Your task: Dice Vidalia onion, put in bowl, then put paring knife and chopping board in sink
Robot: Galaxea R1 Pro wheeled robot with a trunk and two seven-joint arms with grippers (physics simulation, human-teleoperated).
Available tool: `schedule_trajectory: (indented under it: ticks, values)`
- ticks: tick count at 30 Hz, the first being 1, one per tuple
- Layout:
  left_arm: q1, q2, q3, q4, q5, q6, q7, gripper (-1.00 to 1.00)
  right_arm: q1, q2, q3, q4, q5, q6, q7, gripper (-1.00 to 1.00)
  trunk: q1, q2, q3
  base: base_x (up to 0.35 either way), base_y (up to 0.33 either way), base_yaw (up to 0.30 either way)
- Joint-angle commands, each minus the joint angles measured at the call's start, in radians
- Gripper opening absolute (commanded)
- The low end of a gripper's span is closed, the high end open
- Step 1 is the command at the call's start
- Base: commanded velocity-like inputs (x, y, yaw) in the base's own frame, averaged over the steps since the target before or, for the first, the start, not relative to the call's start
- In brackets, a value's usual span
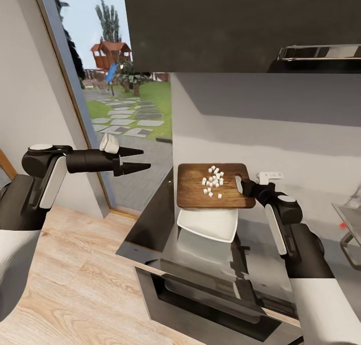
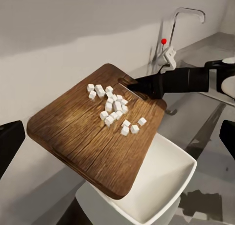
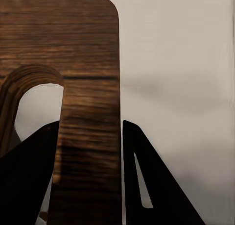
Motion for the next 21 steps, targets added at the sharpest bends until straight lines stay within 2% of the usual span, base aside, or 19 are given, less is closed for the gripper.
schedule_trajectory:
  ticks: [1,21]
  values:
    - [-0.001,0.001,-0.002,0.000,0.006,0.007,0.001,1.00,0.003,0.000,0.000,-0.001,-0.007,-0.009,-0.002,-1.00,0.000,-0.001,-0.001,0.000,0.000,0.000]
    - [-0.001,0.001,-0.002,0.001,0.006,0.007,0.001,1.00,0.017,0.000,0.000,-0.001,-0.006,-0.036,-0.003,-1.00,0.000,-0.001,-0.001,0.000,0.000,0.000]
